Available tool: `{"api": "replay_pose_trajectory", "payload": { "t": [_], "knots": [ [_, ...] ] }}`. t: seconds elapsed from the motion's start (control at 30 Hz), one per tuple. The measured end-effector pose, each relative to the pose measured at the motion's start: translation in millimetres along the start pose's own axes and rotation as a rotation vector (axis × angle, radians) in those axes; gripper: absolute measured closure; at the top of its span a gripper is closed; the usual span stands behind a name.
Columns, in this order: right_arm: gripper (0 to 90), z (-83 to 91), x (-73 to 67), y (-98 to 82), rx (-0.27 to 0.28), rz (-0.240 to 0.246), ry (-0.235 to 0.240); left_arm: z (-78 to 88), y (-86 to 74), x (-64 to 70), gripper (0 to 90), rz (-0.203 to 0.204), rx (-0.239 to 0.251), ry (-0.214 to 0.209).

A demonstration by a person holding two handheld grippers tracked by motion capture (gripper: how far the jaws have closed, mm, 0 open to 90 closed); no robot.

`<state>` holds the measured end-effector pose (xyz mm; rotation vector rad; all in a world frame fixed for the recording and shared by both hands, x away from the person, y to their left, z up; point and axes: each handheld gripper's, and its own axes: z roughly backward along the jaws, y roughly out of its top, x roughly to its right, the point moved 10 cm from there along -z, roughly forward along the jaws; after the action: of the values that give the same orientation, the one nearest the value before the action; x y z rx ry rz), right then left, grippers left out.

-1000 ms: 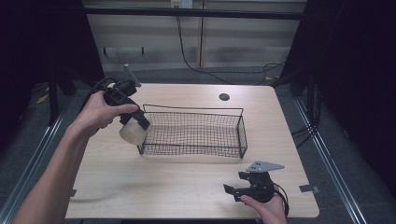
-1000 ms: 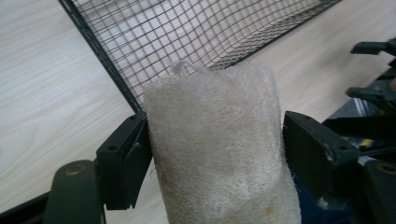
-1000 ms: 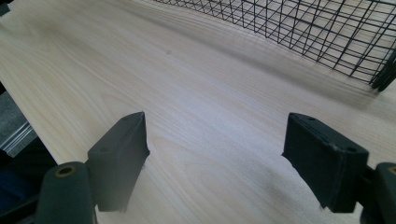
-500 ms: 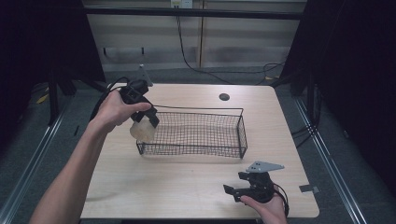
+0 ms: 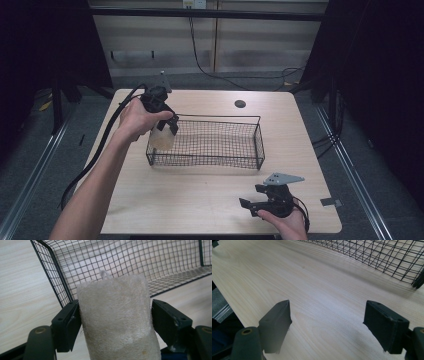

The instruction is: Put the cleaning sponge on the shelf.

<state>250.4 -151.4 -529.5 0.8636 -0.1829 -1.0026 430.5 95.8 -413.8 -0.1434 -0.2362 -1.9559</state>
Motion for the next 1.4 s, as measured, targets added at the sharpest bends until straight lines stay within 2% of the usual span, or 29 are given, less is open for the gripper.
{"api": "replay_pose_trajectory", "payload": {
  "t": [0.17,0.2,0.27,0.37,0.5,0.63,0.7,1.1,1.23,1.27,1.33,1.4],
  "knots": [
    [21.6,0.0,0.3,0.0,0.0,0.004,0.0,-7.5,3.5,-0.6,26.3,0.018,-0.001,0.025],
    [21.6,0.0,0.1,-0.4,-0.003,-0.001,0.0,-9.9,4.9,-1.9,26.3,0.032,0.002,0.035],
    [21.6,-0.2,0.2,-0.3,-0.002,0.003,0.001,-10.3,4.8,-3.1,26.3,0.025,-0.005,0.041],
    [21.6,-0.2,0.1,-0.3,-0.002,0.005,0.001,-15.1,6.9,-1.4,26.4,0.049,0.003,0.047],
    [21.6,-0.2,0.1,-0.5,-0.004,0.008,0.0,-21.5,9.4,-2.3,26.3,0.068,0.0,0.078],
    [21.6,-0.2,-0.2,-0.5,-0.003,0.008,0.001,-27.9,11.5,-3.6,26.3,0.072,-0.014,0.083],
    [21.6,-0.2,-0.1,-0.6,-0.004,0.006,0.002,-31.9,12.5,-6.5,26.3,0.079,-0.016,0.111],
    [21.6,0.0,-0.3,-0.6,-0.003,0.008,0.005,-44.8,14.9,-9.0,26.3,0.081,-0.026,0.123],
    [21.6,0.0,-0.3,-0.5,-0.001,0.009,0.006,-52.0,15.5,-15.4,26.3,0.1,-0.032,0.124],
    [21.6,0.0,-0.3,-0.5,-0.001,0.009,0.007,-55.3,15.7,-19.0,26.3,0.116,-0.034,0.13],
    [21.6,0.0,-0.5,-0.7,-0.003,0.006,0.007,-58.5,15.9,-23.1,26.3,0.1,-0.043,0.14],
    [21.6,-0.1,-0.4,-0.7,-0.004,0.005,0.007,-61.1,16.6,-23.6,26.3,0.109,-0.039,0.134]
  ]
}}
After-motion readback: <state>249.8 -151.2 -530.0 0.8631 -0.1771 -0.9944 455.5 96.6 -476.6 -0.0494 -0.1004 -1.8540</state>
